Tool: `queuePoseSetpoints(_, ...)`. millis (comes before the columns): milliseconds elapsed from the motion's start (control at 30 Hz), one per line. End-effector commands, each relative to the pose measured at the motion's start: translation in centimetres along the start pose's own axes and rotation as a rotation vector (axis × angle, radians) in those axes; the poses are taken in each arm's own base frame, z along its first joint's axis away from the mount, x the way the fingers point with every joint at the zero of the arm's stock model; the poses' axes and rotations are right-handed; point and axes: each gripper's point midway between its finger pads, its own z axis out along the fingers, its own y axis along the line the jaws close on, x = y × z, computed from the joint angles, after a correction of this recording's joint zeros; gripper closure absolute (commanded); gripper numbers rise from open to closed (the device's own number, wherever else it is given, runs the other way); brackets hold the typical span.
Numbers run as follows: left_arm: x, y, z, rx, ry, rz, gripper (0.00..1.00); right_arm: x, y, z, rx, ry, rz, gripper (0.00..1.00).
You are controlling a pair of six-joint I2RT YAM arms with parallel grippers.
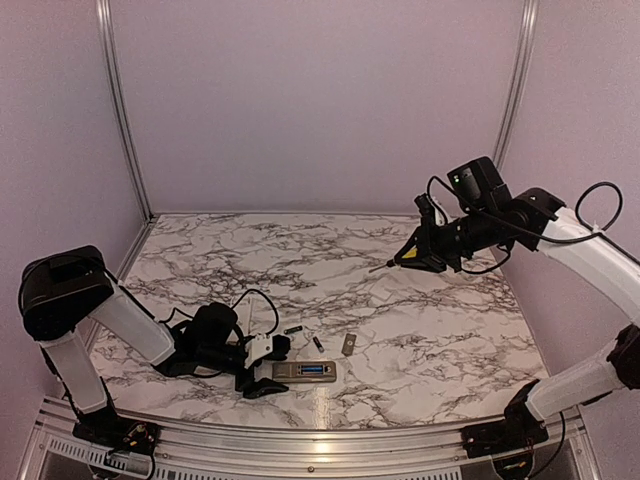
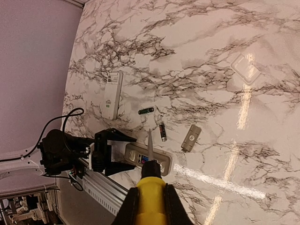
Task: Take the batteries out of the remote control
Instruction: Pick up the remote control without the battery cover from the center of the board.
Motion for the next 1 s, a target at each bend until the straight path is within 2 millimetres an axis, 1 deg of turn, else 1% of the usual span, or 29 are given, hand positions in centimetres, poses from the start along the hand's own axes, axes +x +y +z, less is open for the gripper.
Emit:
queuePoseSetpoints(0, 0.0, -0.4, 1.0, 0.026, -0.011, 0.012, 0.23, -1.5, 1.1, -0.6, -0.021, -0.031, -0.004, 1.0)
queuePoseSetpoints(133, 0.8, -0.8, 1.6, 0.054, 0.02, 0.017, 0.28, -1.6, 1.0, -0.3, -0.016, -0.027, -0.004, 1.0)
queuePoseSetpoints(267, 1.5, -0.9, 1.7, 0.056, 0.047, 0.031, 0.35, -1.7, 1.0, -0.2, -0.015, -0.025, -0.004, 1.0)
queuePoseSetpoints(400, 2.1, -1.1, 1.9, 0.069, 0.075, 0.036, 0.48, -1.6, 0.9, 0.0, -0.012, -0.021, -0.006, 1.0)
queuePoseSetpoints(467, 2.2, -1.1, 1.9, 0.072, 0.086, 0.031, 0.58, -1.5, 0.9, 0.0, -0.012, -0.02, -0.007, 1.0)
queuePoseSetpoints(533, 2.1, -1.1, 1.9, 0.073, 0.087, 0.03, 0.65, -1.5, 0.8, -0.1, -0.01, -0.022, -0.008, 1.0)
queuePoseSetpoints(667, 0.8, -0.5, 1.7, 0.048, 0.069, 0.016, 0.75, -1.4, 0.7, -0.1, -0.008, -0.022, -0.015, 1.0)
queuePoseSetpoints(833, -1.8, 0.3, 0.9, -0.007, 0.023, 0.004, 0.86, -1.3, 0.5, -0.2, -0.001, -0.025, -0.031, 1.0)
queuePoseSetpoints(967, -3.5, 1.1, 0.3, -0.048, 0.01, 0.001, 0.94, -1.3, 0.4, -0.2, 0.001, -0.026, -0.05, 1.0)
